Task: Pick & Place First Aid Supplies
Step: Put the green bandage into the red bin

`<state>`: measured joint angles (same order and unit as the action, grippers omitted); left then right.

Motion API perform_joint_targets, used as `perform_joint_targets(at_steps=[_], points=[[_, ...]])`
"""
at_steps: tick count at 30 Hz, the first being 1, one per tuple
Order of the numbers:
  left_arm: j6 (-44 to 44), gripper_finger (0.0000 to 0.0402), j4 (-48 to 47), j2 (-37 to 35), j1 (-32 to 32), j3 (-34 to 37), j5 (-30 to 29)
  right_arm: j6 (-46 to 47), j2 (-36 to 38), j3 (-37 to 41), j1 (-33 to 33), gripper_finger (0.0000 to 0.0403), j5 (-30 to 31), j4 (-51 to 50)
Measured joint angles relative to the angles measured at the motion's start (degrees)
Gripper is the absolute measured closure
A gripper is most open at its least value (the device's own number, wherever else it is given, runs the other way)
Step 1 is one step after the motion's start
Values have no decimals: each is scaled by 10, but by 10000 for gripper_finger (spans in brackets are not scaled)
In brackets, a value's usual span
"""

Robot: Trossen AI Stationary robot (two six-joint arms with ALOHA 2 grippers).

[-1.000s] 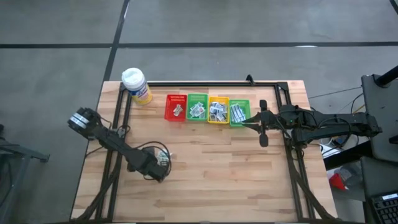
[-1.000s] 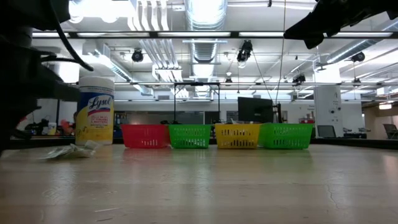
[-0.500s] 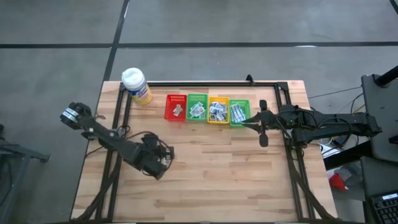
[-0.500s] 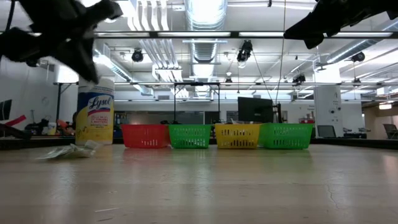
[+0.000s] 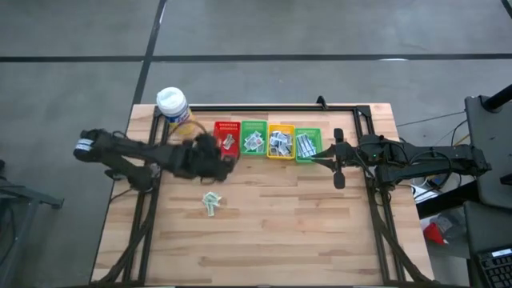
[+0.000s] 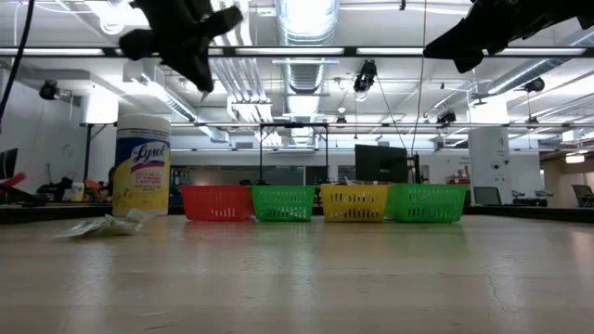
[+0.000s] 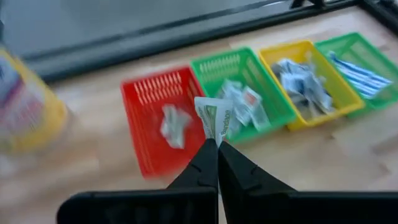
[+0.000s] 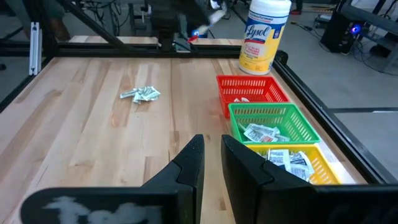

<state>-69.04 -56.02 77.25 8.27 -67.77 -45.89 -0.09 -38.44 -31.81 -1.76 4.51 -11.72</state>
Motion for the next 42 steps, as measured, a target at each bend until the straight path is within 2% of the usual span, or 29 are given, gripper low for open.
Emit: perform_joint_targets(at_steps=[8,15,21,29,36,42], points=[[262,401,95,2,-155,-24,41,-1,0,0,0,351,0,0],[390,401,171,31,-246,-23,92,0,0,0,0,351,0,0],[410,401,170,87,-294,-23,137,0,0,0,0,351,0,0],[412,401,170,181,-327,-23,213,-1,0,0,0,351,0,0],[411,401,170,250,-334,-23,239,0,0,0,0,351,0,0],[394,401,167,271,-335,-23,256,0,0,0,0,351,0,0]])
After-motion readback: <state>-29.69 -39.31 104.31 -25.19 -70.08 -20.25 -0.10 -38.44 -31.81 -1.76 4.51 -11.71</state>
